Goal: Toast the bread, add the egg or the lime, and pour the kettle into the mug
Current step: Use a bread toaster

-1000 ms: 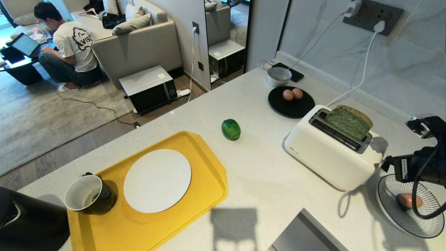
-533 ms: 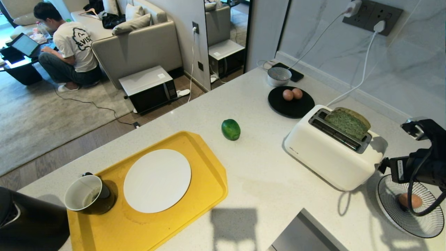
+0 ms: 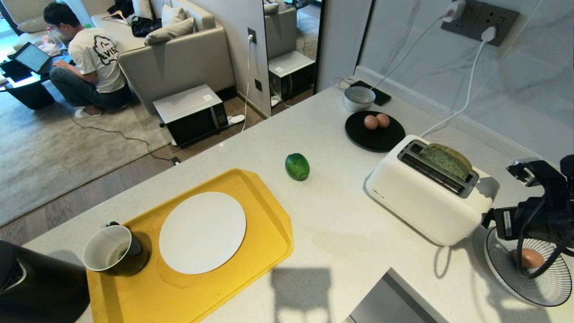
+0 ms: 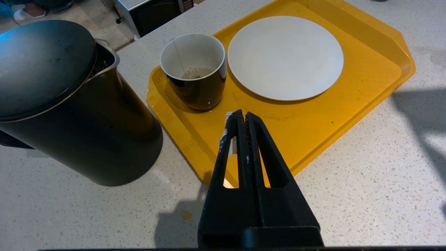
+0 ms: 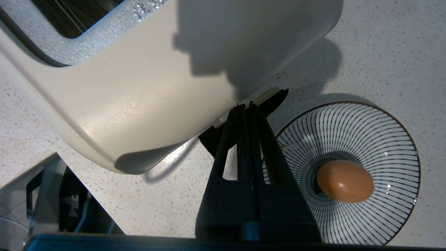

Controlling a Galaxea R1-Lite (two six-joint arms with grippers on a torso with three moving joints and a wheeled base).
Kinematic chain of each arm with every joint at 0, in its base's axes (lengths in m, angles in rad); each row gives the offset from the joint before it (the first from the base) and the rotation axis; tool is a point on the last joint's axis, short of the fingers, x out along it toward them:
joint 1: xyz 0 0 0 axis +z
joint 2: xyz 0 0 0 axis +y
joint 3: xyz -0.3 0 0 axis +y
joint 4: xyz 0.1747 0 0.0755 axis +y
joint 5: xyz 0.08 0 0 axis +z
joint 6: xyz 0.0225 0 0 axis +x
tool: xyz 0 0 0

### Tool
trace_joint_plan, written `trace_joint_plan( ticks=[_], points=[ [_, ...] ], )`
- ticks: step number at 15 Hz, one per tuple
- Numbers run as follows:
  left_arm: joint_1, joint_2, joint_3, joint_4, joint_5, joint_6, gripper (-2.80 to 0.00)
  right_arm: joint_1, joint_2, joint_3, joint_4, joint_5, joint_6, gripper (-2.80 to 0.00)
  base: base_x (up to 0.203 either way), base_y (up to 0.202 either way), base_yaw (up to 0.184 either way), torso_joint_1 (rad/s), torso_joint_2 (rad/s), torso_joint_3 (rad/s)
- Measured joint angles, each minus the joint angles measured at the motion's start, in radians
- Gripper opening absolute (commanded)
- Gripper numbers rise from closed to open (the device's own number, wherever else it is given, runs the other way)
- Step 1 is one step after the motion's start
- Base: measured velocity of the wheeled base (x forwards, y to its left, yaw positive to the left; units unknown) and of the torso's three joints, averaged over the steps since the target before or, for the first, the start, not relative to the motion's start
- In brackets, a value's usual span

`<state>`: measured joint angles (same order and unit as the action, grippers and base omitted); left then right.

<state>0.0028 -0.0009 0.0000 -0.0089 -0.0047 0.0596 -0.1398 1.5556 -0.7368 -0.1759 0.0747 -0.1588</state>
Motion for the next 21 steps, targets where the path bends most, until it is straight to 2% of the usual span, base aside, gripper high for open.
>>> trace_joint_plan(
  ticks=[21],
  points=[
    [0.000,0.000,0.000,0.000,0.000,0.000,-2.80,-0.001,0.095,-0.017,-0.012,0.044,0.004,-2.80,0.000,0.000,0.000,0.000,0.00,0.000]
  ],
)
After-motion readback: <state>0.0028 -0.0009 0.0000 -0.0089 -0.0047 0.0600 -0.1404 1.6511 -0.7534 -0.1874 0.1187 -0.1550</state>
